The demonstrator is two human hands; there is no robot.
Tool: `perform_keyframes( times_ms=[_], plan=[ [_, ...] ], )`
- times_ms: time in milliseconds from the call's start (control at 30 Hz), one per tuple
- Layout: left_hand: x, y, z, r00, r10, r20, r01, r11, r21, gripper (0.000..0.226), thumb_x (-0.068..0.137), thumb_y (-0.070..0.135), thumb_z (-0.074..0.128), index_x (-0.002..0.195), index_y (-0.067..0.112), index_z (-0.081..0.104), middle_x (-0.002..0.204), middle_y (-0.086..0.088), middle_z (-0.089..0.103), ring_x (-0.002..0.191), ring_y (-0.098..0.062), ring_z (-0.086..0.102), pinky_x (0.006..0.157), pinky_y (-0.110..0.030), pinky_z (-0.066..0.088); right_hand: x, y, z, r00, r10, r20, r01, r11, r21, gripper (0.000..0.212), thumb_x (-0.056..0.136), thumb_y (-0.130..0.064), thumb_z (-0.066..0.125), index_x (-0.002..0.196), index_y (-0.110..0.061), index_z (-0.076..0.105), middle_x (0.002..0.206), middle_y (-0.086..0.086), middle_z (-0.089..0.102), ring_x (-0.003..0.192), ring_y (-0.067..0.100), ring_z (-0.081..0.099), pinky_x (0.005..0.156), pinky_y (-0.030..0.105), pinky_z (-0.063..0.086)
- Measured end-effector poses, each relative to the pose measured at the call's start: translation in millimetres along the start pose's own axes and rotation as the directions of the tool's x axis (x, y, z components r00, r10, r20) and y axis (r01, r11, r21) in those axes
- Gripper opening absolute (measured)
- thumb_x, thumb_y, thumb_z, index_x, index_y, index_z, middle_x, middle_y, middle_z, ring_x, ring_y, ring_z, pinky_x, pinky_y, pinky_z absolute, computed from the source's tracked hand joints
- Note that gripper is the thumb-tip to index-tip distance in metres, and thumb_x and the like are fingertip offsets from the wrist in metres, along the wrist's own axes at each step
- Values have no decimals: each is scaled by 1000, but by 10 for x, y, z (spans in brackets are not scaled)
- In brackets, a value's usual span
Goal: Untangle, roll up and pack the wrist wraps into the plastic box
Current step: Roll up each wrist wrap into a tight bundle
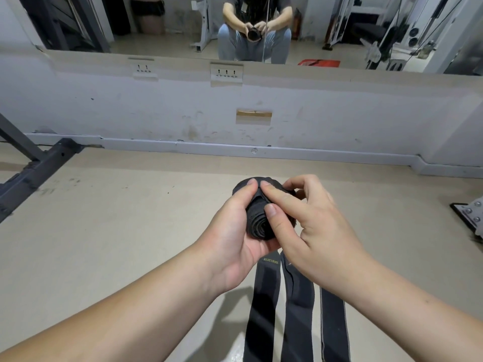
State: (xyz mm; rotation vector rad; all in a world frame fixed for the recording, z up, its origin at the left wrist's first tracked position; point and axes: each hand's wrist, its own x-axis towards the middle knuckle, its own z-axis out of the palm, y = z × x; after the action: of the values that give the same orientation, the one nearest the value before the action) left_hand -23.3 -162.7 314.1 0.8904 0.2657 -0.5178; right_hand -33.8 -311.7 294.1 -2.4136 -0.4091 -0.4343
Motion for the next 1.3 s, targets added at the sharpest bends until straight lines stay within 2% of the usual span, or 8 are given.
perform_keyframes(
  times_ms=[167,300,400,567,667,800,1133,1300],
  plan=[
    [-12,40,-63,1000,18,-13,-16,996,91,60,98,50,66,135,3,68,136,-21,68,131,-35,64,116,-54,47,-16,-56,-9,989,20,145,-11,998,-66,51,95,-65,40,144,-56,49,128,-14,38,121,12,46,91,43,54],
    [-11,39,-128,998,48,-30,-43,987,157,54,98,46,68,130,3,71,126,-21,75,121,-34,72,109,-52,54,-37,2,15,942,86,324,-205,913,354,45,100,-47,58,137,-70,50,133,-20,34,119,8,49,107,30,45],
    [-27,45,-148,997,72,7,-72,975,209,43,101,41,65,126,6,74,121,-16,77,112,-29,76,106,-51,56,-7,40,-47,951,151,271,-284,774,566,41,103,-31,67,134,-58,63,121,-21,49,99,1,59,88,23,51],
    [-61,7,-55,989,128,69,-144,930,338,31,103,35,62,118,13,76,109,-10,81,95,-23,80,85,-41,63,54,60,-114,909,339,243,-410,617,672,54,78,-54,73,131,-49,69,131,-4,59,113,19,70,101,47,58],
    [-34,-33,-40,990,131,52,-141,926,351,31,102,36,63,113,11,77,103,-10,81,94,-26,80,78,-39,64,72,108,-129,820,411,399,-567,490,662,76,77,-61,85,145,-38,60,141,-9,64,120,10,69,106,44,54],
    [-16,-78,-30,992,116,45,-124,927,354,37,102,38,60,108,7,79,101,-15,80,92,-30,79,69,-38,63,58,118,-168,756,290,586,-654,365,663,45,99,-44,61,125,-9,71,118,8,78,108,20,75,91,32,56],
    [-3,-190,-121,991,128,32,-126,852,508,47,106,44,51,113,4,75,98,-23,79,85,-40,79,71,-40,65,-8,178,11,796,376,475,-605,530,594,38,103,-40,62,108,-3,62,85,2,72,71,10,68,62,17,52],
    [-51,-236,-223,995,96,4,-84,841,534,51,106,47,49,111,4,76,96,-24,79,80,-38,78,65,-37,62,-97,150,140,803,399,444,-591,631,502,58,95,-61,62,122,-10,63,103,1,81,103,16,75,98,36,56]
  ],
)
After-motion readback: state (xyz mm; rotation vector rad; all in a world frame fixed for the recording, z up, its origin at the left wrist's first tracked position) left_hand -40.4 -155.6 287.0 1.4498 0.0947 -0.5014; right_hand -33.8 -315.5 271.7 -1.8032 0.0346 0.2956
